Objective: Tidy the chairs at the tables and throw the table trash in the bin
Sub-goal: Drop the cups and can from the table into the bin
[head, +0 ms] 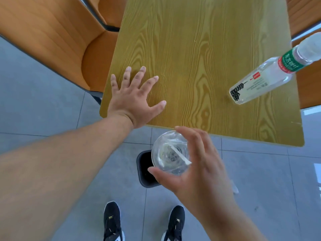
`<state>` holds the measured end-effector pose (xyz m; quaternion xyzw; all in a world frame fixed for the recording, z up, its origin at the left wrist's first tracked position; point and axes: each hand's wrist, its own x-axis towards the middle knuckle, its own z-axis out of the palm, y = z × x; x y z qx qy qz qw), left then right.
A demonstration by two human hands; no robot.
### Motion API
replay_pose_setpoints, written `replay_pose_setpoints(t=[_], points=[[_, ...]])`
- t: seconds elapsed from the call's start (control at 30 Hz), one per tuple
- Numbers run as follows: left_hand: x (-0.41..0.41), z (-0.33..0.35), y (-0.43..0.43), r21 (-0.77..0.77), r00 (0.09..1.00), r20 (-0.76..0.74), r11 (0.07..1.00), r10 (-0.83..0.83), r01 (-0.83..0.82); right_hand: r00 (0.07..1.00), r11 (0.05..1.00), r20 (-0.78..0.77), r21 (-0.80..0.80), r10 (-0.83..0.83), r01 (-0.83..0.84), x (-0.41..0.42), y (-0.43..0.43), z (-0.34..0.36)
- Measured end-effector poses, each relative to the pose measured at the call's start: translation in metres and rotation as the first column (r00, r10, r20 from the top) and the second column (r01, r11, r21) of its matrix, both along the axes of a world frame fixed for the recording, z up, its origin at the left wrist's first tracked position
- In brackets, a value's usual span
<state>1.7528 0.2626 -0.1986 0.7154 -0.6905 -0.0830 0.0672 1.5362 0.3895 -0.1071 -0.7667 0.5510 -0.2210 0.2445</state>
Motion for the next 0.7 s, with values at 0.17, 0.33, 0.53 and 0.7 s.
replay_pose_setpoints(t=[0.17,0.33,0.53,0.7], points=[[0.001,0.002,0.001,0.008,1.0,0.004,1.0,-0.01,0.01,0.973,0.936,-0.218,0.353,0.079,0.004,-0.015,0.013,-0.051],[0.003,0.002,0.002,0.004,1.0,0.009,1.0,-0.014,0.014,0.942,0.934,-0.053,0.12,-0.332,0.336,-0.053,-0.013,-0.043],[0.001,0.004,0.0,0.006,1.0,0.004,1.0,-0.014,0.014,0.732,0.753,0.276,-0.041,-0.623,0.657,-0.107,-0.136,0.013],[0.001,0.005,-0.001,0.024,1.0,0.005,1.0,-0.011,0.011,0.832,0.865,0.262,0.022,-0.489,0.501,-0.084,-0.176,0.022]])
